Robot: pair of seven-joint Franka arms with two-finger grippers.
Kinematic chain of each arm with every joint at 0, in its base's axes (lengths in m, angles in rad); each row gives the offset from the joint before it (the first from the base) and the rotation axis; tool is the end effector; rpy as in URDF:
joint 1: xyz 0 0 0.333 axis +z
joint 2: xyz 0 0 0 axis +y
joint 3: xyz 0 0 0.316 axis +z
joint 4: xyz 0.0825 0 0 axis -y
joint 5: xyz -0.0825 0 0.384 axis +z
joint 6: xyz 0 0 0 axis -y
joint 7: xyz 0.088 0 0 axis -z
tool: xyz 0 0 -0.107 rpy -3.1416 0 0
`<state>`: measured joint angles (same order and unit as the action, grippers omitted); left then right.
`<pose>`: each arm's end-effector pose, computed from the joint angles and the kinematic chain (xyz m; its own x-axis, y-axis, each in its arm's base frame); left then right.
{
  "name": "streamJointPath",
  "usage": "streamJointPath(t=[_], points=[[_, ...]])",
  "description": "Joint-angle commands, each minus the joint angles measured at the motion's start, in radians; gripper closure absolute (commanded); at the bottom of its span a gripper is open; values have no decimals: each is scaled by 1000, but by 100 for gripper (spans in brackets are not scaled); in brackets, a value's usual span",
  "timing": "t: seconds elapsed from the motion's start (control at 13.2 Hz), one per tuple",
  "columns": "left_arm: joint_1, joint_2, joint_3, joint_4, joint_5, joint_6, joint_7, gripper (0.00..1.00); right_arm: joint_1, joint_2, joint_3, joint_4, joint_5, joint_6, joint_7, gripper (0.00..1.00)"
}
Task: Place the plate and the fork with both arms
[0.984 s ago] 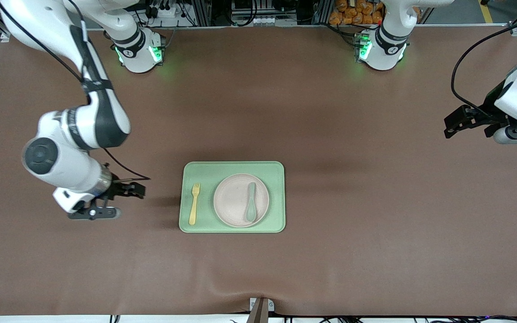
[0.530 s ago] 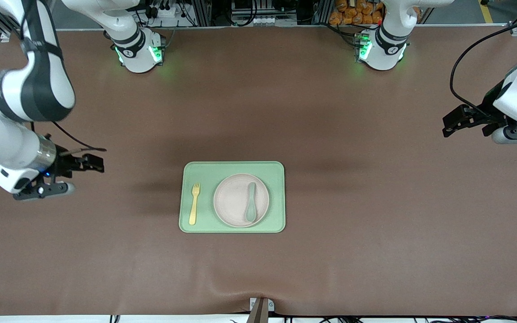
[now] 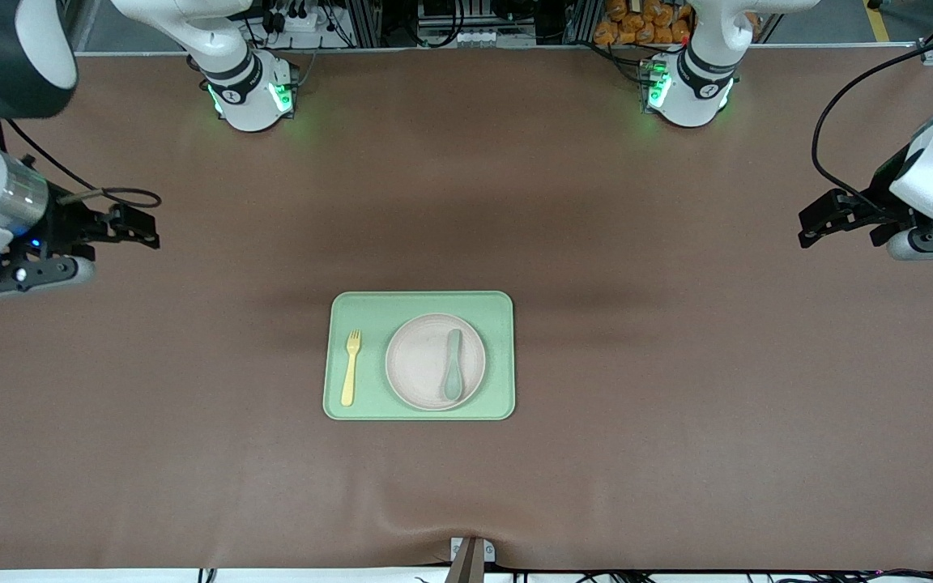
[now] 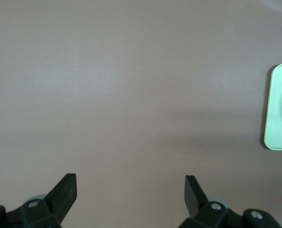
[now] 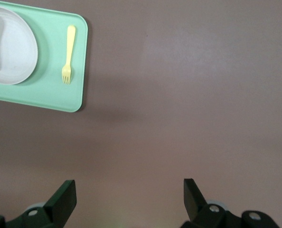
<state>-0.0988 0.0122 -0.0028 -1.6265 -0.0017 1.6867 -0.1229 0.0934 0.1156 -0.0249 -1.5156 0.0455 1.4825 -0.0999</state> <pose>0.5651 -0.0578 0.6016 0.9986 0.0216 0.0474 0.0213 -0.9997 0.0076 0.5761 0.0455 0.5778 0.9749 0.1705 -0.1431 0.1639 -0.9848 -0.0571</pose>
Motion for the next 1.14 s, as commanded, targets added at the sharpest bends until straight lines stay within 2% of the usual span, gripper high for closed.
streamJointPath(t=[0.0, 0.15, 0.45, 0.76, 1.06], points=[[2, 5, 0, 11, -11, -15, 9, 0, -30, -10, -4, 64, 4, -71, 12, 0], [1, 5, 0, 13, -9, -15, 9, 0, -57, -43, -6, 66, 2, -79, 17, 0], [1, 5, 0, 13, -9, -13, 14, 0, -96, -42, -6, 130, 4, -165, 54, 0], [1, 5, 0, 11, -11, -13, 14, 0, -96, -51, -3, 132, 7, -122, 117, 0], [2, 8, 0, 11, -12, -13, 16, 0, -136, -56, 46, 112, 10, -127, 92, 0]])
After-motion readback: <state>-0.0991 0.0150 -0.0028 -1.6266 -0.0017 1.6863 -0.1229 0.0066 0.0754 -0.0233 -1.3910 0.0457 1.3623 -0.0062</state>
